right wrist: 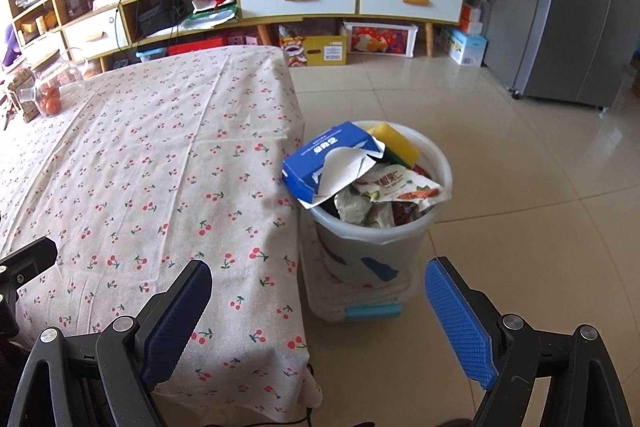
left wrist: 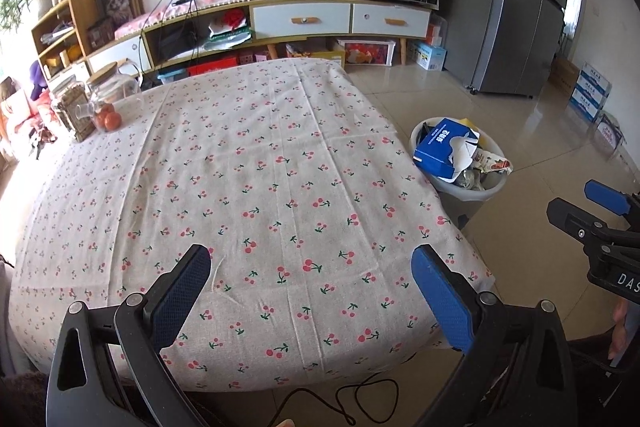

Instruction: Collect trash

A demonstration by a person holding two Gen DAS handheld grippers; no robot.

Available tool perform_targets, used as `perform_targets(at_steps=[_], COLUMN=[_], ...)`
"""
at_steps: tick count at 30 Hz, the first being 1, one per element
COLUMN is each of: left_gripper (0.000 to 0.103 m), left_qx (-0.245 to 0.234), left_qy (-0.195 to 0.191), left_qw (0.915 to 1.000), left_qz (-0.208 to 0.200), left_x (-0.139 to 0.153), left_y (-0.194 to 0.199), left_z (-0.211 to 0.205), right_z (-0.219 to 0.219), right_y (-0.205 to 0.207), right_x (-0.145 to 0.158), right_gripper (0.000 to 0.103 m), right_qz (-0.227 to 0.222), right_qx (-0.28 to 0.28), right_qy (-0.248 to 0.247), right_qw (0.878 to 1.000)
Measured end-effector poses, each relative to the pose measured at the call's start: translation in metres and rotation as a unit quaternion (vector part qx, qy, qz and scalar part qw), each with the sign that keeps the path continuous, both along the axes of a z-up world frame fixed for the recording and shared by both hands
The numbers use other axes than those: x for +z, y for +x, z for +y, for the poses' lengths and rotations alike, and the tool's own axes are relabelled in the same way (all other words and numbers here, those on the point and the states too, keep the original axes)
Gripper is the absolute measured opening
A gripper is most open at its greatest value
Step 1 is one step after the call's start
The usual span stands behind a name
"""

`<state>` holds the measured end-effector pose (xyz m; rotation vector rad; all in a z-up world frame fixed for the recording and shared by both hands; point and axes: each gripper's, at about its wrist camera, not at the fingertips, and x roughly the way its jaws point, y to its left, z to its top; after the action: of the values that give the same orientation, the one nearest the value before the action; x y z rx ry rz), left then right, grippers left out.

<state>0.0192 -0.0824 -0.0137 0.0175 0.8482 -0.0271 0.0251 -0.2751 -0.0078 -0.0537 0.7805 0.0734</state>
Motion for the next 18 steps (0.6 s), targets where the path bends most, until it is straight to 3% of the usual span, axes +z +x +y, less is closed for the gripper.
perform_targets(at_steps=[18], left_gripper=[0.102], left_qx=[0.005], left_qy=[0.000], left_qw=[0.9999], left_qz=[-0.015], left_x=[0.0061], left_y=[-0.0021], left_z=[0.0008], right_z=[0.0065], right_y=[0.0030], right_x=[-0.0014], right_gripper=[0.090], right_qz=[-0.001], right_qx=[0.004], right_qy=[0.000], right_qw=[1.000])
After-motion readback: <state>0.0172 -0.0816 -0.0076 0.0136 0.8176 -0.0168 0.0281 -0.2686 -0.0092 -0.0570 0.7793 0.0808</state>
